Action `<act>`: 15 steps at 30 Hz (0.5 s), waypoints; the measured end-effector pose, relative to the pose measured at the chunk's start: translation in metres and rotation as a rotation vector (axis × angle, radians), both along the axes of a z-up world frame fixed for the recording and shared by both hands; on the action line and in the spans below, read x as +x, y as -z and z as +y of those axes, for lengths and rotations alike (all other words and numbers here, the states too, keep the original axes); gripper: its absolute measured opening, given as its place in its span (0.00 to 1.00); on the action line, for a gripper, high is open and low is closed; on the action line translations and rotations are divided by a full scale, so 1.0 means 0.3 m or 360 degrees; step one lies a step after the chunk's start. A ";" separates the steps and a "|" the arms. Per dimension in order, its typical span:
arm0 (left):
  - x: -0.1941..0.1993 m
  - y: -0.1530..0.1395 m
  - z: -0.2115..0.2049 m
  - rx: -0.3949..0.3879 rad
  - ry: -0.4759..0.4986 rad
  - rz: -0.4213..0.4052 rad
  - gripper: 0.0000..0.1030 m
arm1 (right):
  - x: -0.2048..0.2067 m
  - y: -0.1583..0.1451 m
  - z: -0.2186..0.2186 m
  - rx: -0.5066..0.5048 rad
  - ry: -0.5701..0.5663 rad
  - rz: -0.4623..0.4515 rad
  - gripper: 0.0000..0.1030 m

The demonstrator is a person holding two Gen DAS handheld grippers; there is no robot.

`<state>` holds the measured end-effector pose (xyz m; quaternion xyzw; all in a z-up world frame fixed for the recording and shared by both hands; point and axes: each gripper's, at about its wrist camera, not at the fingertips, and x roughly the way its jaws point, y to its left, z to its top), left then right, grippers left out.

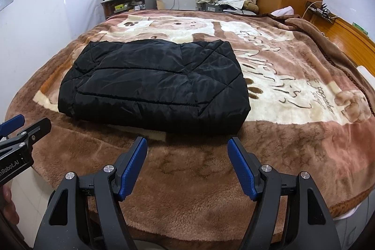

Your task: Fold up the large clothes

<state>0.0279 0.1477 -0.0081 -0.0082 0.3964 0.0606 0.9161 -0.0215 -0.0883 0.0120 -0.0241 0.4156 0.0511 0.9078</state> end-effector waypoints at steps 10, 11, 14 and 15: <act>0.000 -0.004 -0.024 0.0045 0.0011 -0.0017 0.79 | -0.004 -0.002 0.002 0.0005 -0.0008 0.0011 0.69; 0.002 -0.002 -0.023 0.0044 0.0003 -0.0015 0.79 | -0.004 -0.001 0.005 0.0005 -0.0009 0.0012 0.69; -0.001 0.000 -0.022 0.0045 0.0004 -0.0014 0.79 | -0.006 -0.002 0.007 0.0003 -0.0007 0.0010 0.69; -0.002 0.001 -0.020 0.0044 0.0005 -0.0016 0.79 | -0.006 -0.003 0.008 0.0003 -0.0008 0.0011 0.69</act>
